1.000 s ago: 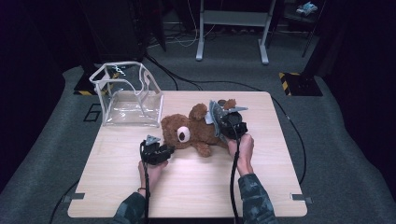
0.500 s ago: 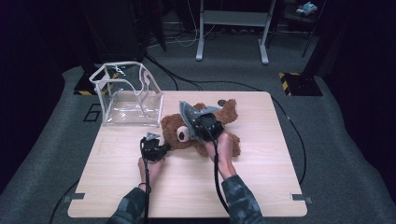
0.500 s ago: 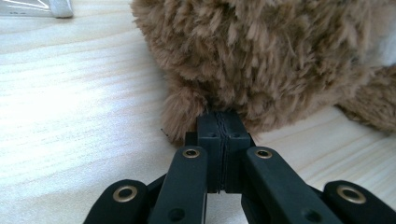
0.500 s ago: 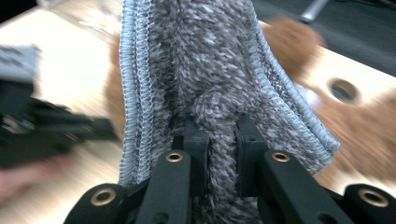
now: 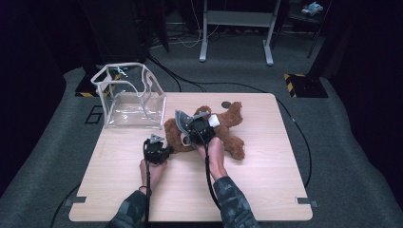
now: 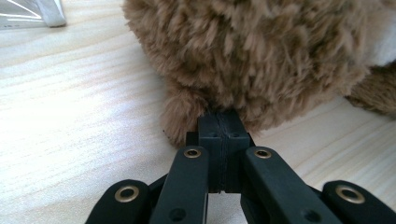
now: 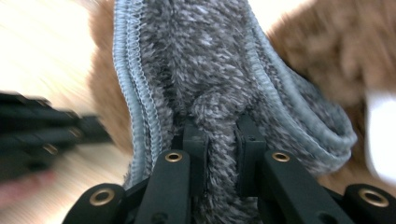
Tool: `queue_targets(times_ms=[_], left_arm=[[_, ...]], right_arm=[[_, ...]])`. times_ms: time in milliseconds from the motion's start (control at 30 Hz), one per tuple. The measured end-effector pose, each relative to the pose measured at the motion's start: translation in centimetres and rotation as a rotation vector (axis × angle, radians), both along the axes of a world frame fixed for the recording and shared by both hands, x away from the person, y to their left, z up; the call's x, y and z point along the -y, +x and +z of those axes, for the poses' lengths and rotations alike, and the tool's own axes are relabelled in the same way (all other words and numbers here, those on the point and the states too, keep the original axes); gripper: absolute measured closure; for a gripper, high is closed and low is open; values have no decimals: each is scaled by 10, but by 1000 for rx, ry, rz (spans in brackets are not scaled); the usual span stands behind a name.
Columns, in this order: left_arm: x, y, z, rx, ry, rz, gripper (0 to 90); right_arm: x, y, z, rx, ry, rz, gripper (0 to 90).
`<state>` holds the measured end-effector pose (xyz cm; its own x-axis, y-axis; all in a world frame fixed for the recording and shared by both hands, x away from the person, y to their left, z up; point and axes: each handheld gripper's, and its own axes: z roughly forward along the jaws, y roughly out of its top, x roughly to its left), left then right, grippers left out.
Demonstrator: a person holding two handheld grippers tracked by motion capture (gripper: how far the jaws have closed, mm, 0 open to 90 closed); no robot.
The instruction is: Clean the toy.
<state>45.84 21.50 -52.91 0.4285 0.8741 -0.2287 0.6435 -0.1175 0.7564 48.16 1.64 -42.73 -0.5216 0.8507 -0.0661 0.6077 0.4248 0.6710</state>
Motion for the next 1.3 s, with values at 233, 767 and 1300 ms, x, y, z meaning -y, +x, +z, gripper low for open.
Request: queue_targets(times_ms=[233, 767, 1300], left_arm=[[-1, -1, 0, 2, -9, -3, 897], [-5, -3, 0, -1, -43, -14, 900], [-9, -3, 0, -11, -50, -28, 900]], right_arm=[[7, -2, -12, -9, -46, -18, 786], [-13, 11, 13, 29, -8, -7, 783], [-34, -20, -3, 13, 148, 72, 782]])
